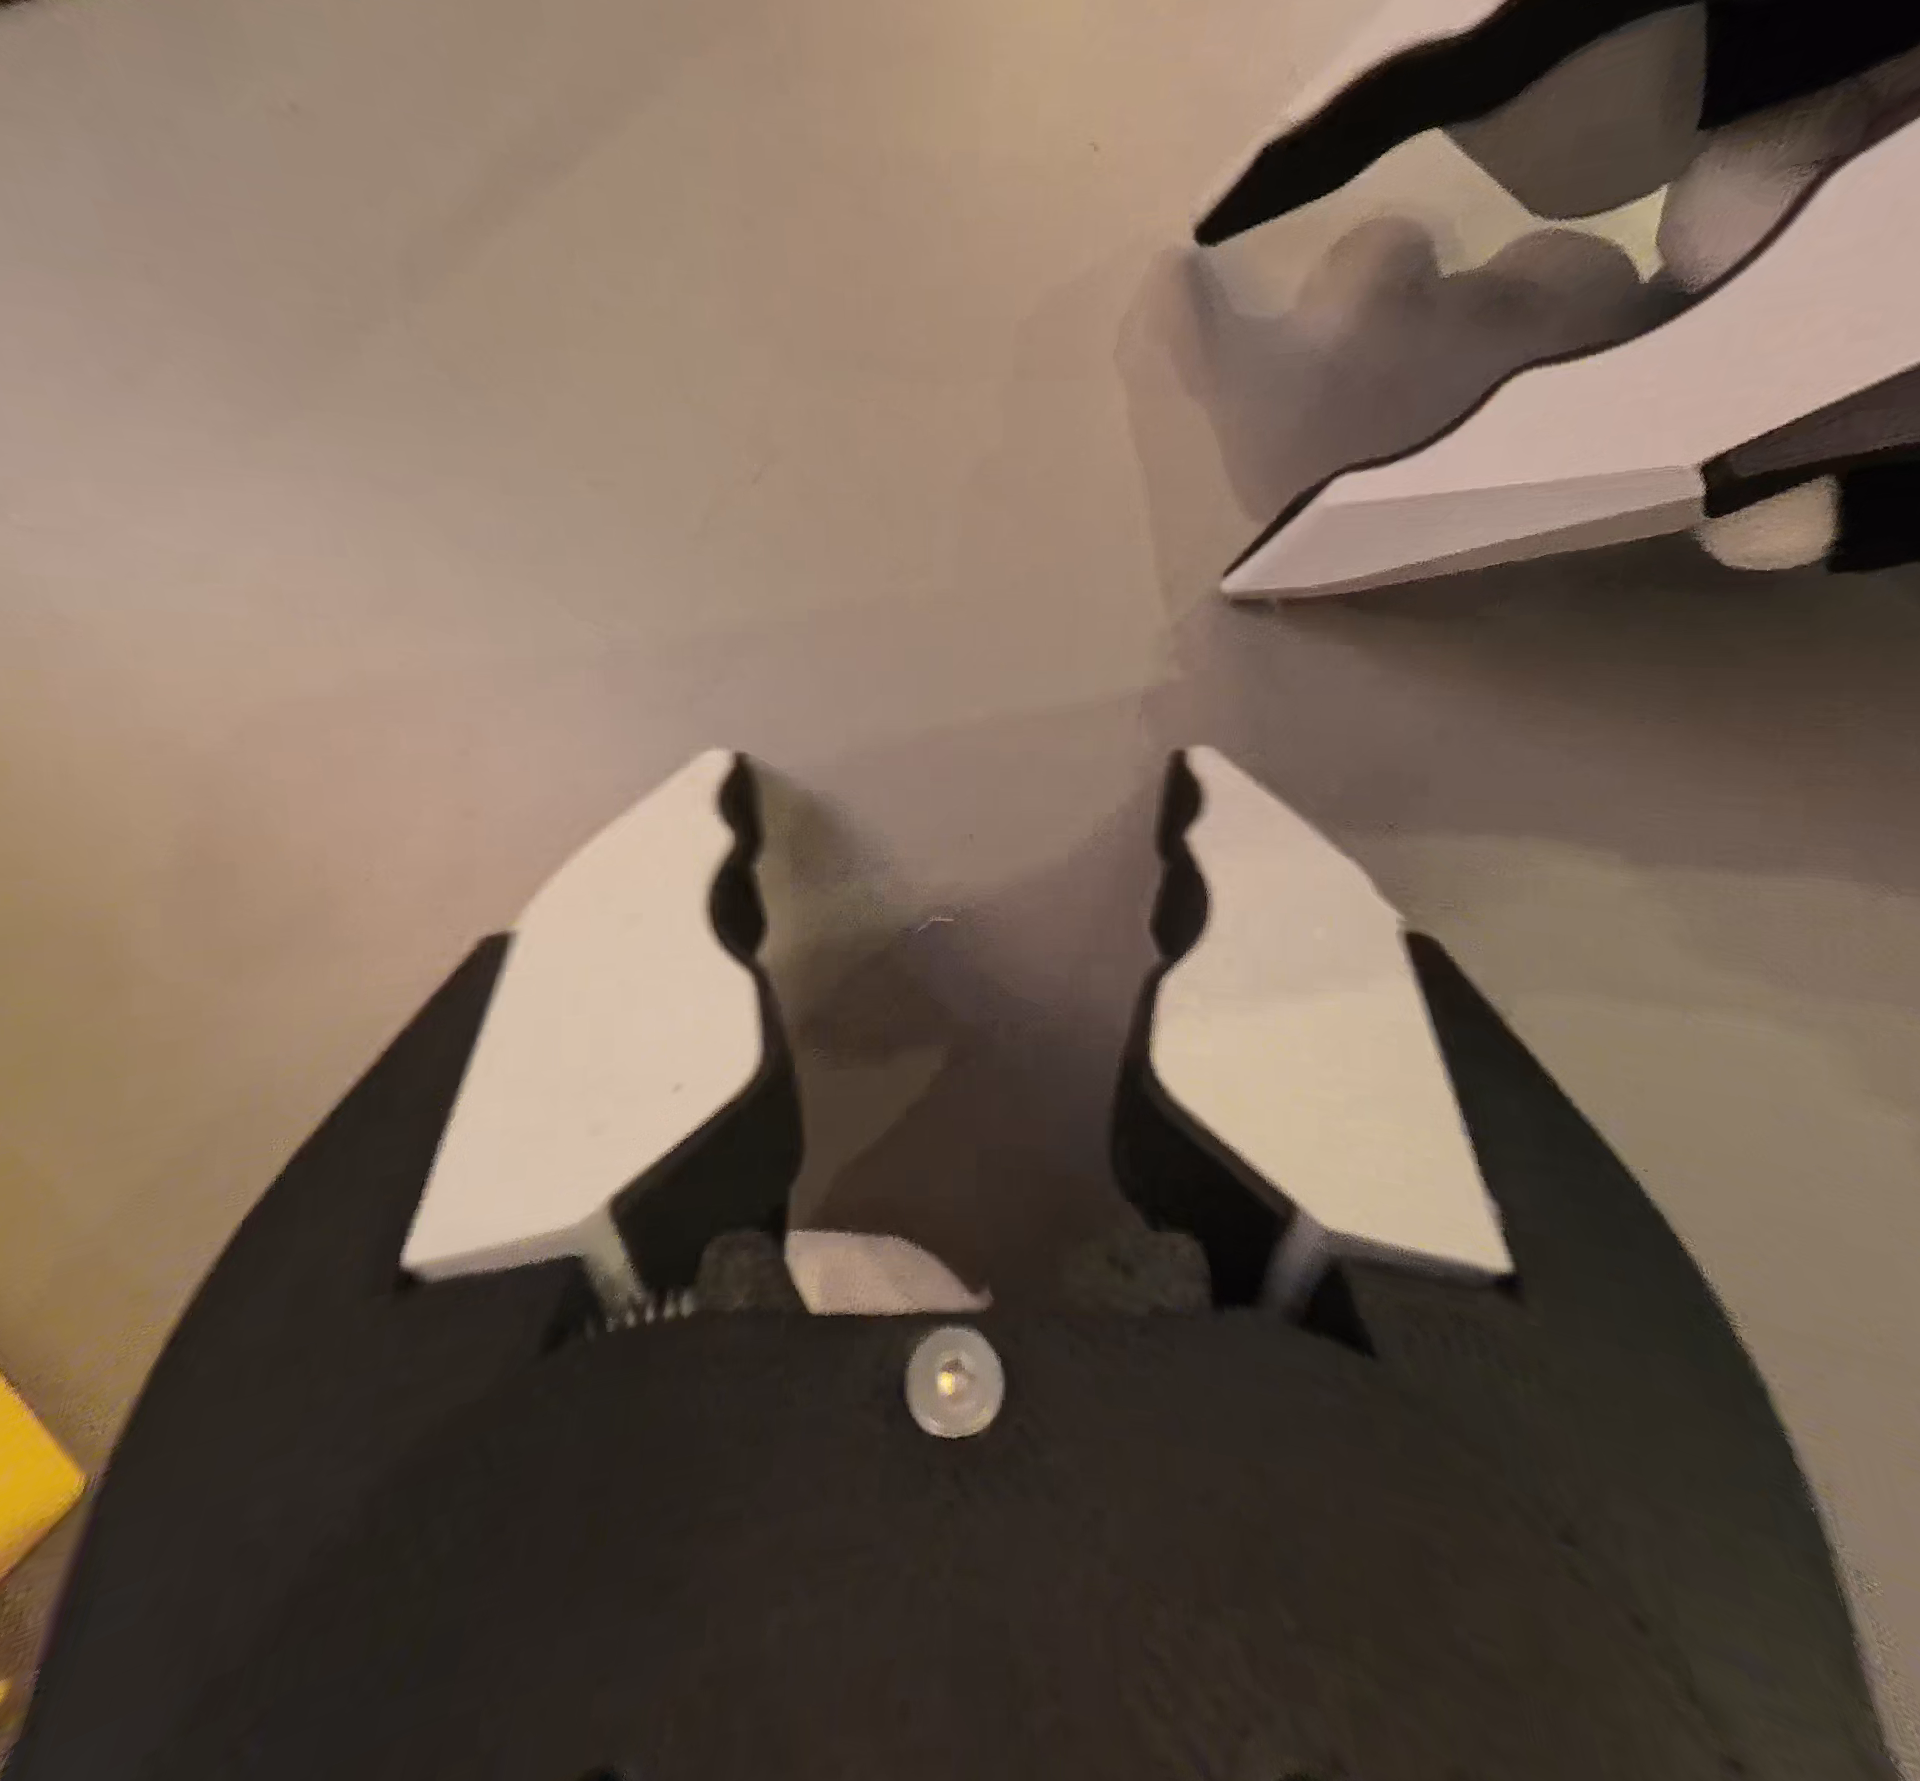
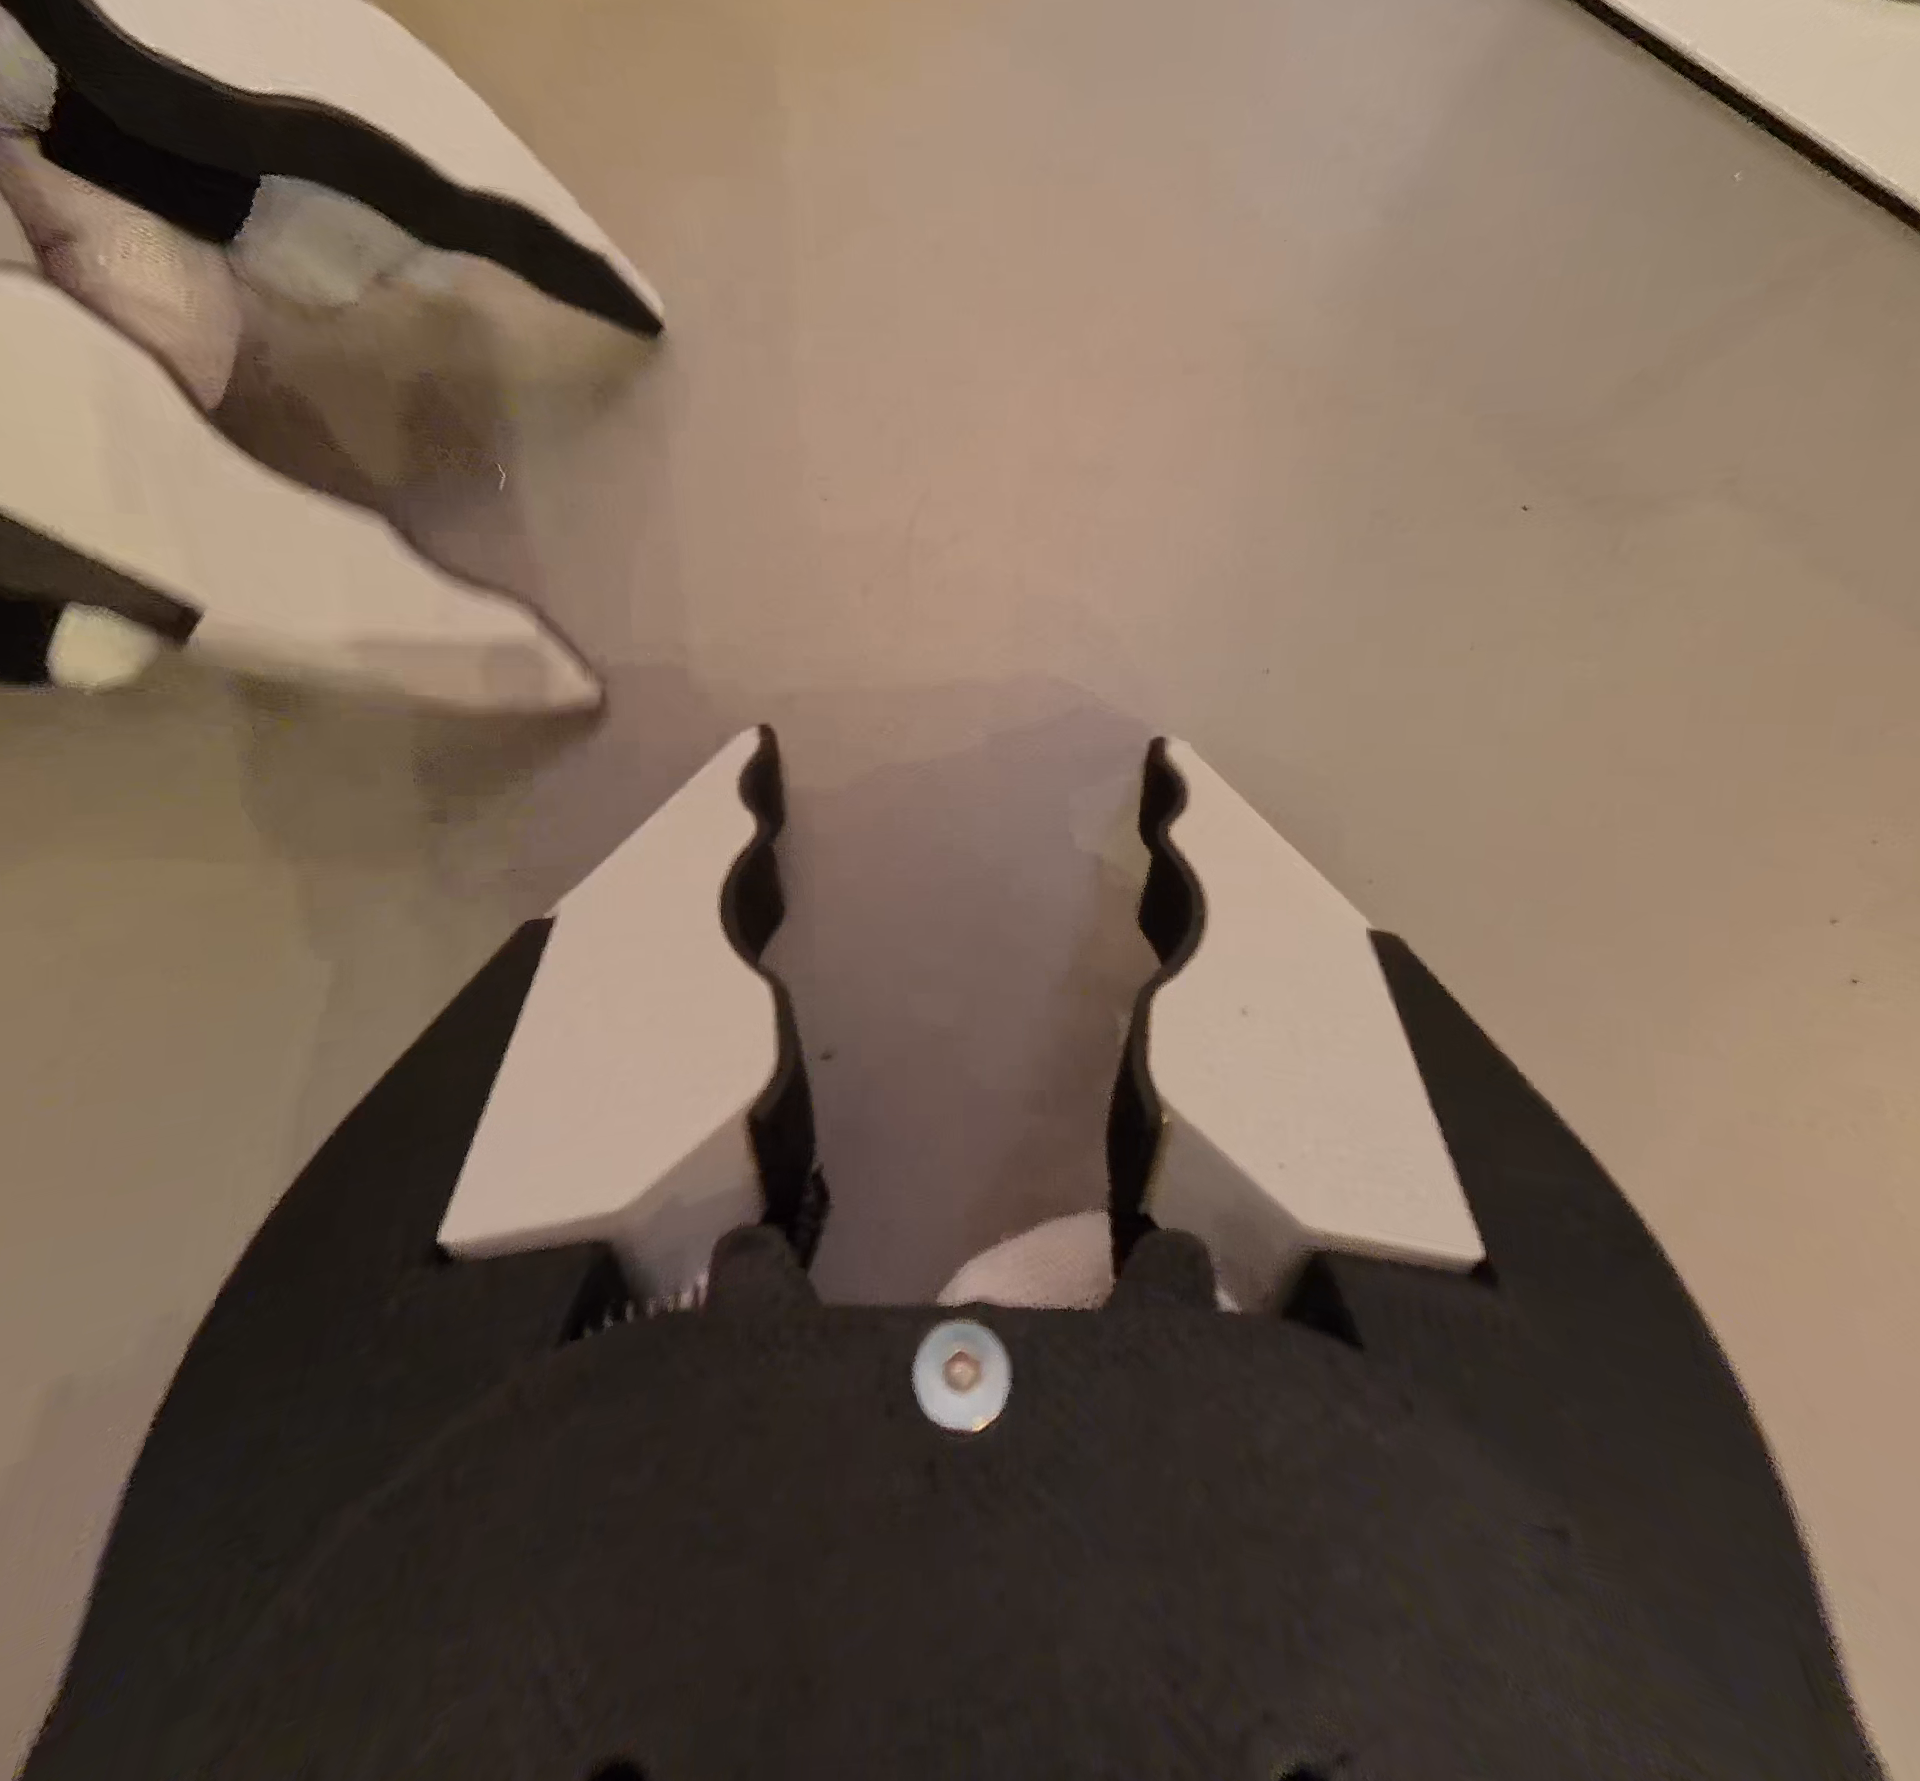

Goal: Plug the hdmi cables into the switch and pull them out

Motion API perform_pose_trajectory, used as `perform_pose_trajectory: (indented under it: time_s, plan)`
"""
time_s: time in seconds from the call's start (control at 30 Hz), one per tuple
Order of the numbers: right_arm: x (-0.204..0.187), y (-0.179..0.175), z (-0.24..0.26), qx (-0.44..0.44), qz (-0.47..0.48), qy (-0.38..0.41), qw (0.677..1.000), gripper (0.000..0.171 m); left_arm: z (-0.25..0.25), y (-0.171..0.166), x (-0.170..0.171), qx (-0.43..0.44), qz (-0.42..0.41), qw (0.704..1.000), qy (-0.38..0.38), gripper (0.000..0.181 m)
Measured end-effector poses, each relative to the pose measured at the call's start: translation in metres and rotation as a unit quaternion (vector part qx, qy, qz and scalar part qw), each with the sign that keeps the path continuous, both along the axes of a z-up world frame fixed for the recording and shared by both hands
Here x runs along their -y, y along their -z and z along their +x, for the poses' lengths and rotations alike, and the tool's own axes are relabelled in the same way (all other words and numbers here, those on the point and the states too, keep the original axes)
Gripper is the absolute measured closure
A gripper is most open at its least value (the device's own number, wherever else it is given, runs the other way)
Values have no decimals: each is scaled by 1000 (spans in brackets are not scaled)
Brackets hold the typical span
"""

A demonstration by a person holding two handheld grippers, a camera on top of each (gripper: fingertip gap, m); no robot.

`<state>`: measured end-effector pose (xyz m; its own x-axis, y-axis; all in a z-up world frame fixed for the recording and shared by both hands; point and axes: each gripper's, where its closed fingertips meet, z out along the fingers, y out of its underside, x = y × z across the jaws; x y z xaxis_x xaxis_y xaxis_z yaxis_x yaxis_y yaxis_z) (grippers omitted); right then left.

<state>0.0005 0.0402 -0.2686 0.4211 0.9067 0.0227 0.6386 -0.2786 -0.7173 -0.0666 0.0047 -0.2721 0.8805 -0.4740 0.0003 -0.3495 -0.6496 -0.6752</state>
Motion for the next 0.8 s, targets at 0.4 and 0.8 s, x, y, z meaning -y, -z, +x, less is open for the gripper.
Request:
perform_pose_trajectory:
  time_s: [0.4, 0.8]
  plan:
    - [-1, -11, -2, -42, 7, -16, 999, 147, -99, -186, 4, -52, 261, 963, -43, 174]
    - [-2, -10, -3, -46, -3, -19, 999, 147, -323, -176, -61, -374, 180, 908, -52, 138]
